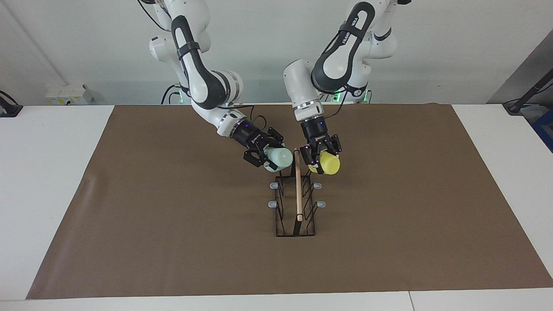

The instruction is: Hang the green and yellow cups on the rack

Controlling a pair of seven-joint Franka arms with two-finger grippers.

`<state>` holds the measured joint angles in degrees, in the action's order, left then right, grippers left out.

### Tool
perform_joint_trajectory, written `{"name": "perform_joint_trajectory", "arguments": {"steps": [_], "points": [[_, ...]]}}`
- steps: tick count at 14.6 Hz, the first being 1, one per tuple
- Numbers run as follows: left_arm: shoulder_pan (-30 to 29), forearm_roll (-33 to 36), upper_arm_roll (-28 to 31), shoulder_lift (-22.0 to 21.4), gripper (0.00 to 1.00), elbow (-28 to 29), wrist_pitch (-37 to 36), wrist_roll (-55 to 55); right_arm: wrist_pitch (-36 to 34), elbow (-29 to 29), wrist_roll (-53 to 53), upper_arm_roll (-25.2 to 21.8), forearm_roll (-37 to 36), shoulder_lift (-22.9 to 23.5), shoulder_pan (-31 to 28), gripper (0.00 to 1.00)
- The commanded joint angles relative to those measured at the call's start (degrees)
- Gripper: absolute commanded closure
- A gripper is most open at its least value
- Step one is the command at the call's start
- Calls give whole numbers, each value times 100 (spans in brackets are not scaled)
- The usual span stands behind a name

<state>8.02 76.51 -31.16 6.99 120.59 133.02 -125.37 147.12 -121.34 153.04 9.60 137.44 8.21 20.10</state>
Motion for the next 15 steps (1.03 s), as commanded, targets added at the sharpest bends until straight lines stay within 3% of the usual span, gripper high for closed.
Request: {"name": "perform_joint_trajectory", "arguments": {"steps": [1,4,5,6,8,9,15], "points": [[112,154,-13,74,100,52,-110,-260,106,102,244,24,222,101,2,100],[156,154,-13,127,100,122,-110,-444,115,84,253,24,257,119,2,100],[147,154,-13,136,81,123,-101,-453,124,84,253,24,257,119,2,100],[147,154,-13,136,52,123,-101,-453,124,76,253,24,266,136,2,100],[95,145,-13,136,6,88,-32,-409,124,32,253,24,274,145,2,100],[68,145,-13,171,0,53,4,-357,167,31,253,33,274,145,2,100],[-124,31,22,154,0,-44,39,345,317,31,244,24,388,216,134,100]]}}
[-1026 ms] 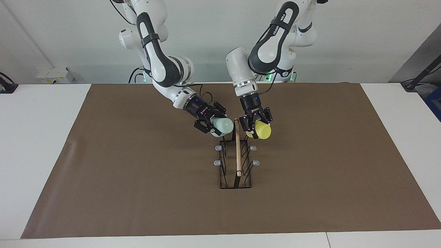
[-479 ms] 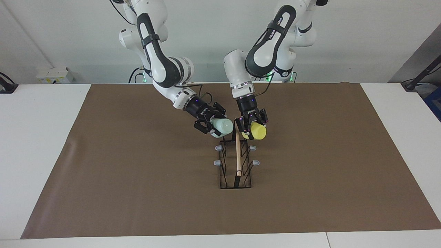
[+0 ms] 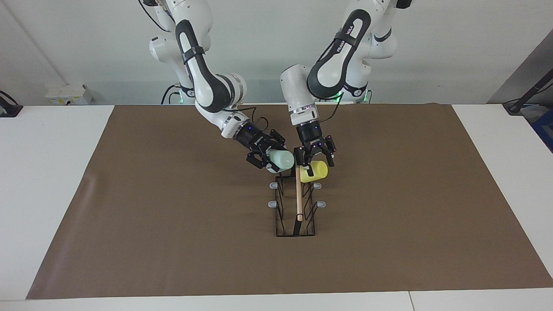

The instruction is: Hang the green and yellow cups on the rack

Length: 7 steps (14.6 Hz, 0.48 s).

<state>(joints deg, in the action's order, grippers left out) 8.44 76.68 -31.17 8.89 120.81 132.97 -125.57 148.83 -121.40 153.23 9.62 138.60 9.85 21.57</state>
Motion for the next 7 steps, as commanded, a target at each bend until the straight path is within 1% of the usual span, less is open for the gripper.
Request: {"name": "perform_joint_trajectory", "arguments": {"steps": [1,2,5,7], "points": [[-236,-56,50,-19,0,-153,45,680,181,37,208,22,430,52,-12,34],[-281,-283,85,-28,0,-206,80,1066,190,46,190,31,614,52,-4,0],[-307,-1266,348,-72,0,-478,273,2236,173,72,190,22,677,52,-4,0],[-307,-1743,471,-72,0,-593,282,2929,182,81,190,22,677,44,-4,0]]}}
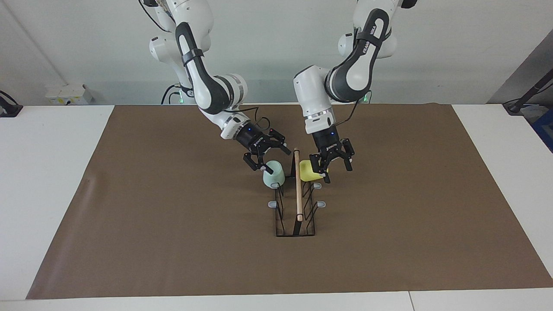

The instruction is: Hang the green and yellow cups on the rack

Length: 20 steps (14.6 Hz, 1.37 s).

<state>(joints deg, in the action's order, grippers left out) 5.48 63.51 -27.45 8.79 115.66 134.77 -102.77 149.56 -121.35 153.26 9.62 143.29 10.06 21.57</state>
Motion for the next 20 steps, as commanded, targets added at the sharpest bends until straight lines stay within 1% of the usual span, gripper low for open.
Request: {"name": "perform_joint_trajectory", "arguments": {"steps": [1,3,6,7,9,11,13,16,18,19,20], "points": [[-11,-697,134,-70,0,-96,102,1062,117,77,178,23,208,5,-13,0],[-11,-1504,195,-97,0,-219,59,1845,178,94,178,23,199,-39,-48,0],[-11,-2139,345,-211,0,-228,41,2848,809,173,160,-4,85,-293,-92,0],[-3,-2254,397,-237,0,-228,32,3077,898,182,152,-13,-19,-355,-144,0],[-11,-2508,424,-281,0,-211,23,3560,1039,182,134,14,-562,-469,-416,0],[-3,-2877,512,-360,0,-202,6,4043,1154,173,12,14,-1396,-540,-662,0],[-3,-3526,556,-404,0,-246,-73,4561,1145,173,-68,14,-2100,-540,-926,0],[50,-4712,924,-737,0,-263,-485,6264,1040,173,-77,14,-2805,-540,-1347,0],[85,-5555,1354,-957,0,-298,-792,7459,891,173,-103,14,-3147,-540,-1585,0],[94,-5864,1539,-1028,0,-429,-1081,8048,786,173,-112,14,-3410,-531,-1725,0],[129,-6006,1749,-1063,0,-613,-1519,8628,628,173,-121,5,-3752,-531,-1892,0]]}}
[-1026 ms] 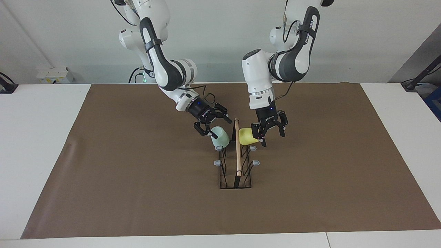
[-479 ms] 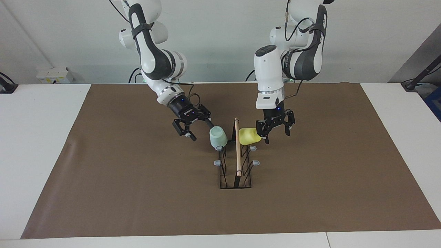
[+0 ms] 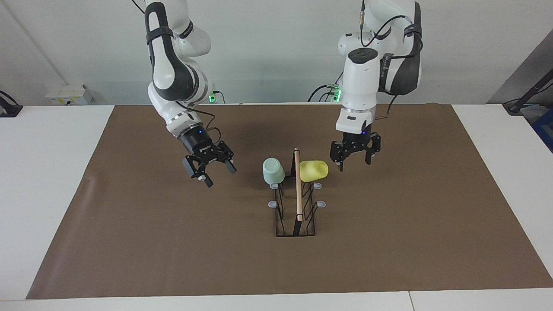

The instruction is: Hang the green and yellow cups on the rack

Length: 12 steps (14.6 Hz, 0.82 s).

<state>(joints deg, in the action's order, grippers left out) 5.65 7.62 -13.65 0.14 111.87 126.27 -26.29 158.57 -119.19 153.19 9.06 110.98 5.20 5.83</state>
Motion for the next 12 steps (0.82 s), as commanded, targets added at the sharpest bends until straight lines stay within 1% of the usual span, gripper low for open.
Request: {"name": "perform_joint_trajectory", "arguments": {"steps": [1,3,5,6,7,9,11,12], "points": [[138,-446,580,-198,0,-470,-1100,1507,-483,-43,-253,52,-951,-45,-510,0],[147,-463,906,-190,0,-849,-1700,2370,-1062,-25,-936,34,-2040,-45,-906,0],[138,-621,1135,-163,0,-1183,-2070,2917,-1905,71,-2295,8,-3453,-45,-1354,0],[147,-665,1241,-137,0,-1402,-2306,3058,-2205,167,-3025,8,-4287,-54,-1521,0],[156,-674,1320,-85,0,-1604,-2518,3138,-2347,264,-3615,8,-5131,-89,-1628,0],[156,-805,1399,30,0,-1956,-2808,3252,-2401,335,-4504,8,-6504,-255,-1690,0],[191,-1060,1680,179,0,-2360,-3159,3270,-2419,335,-5252,-19,-7525,-405,-1690,0],[199,-1087,1751,197,0,-2449,-3274,3401,-2489,335,-5499,-19,-8069,-414,-1690,0]]}}
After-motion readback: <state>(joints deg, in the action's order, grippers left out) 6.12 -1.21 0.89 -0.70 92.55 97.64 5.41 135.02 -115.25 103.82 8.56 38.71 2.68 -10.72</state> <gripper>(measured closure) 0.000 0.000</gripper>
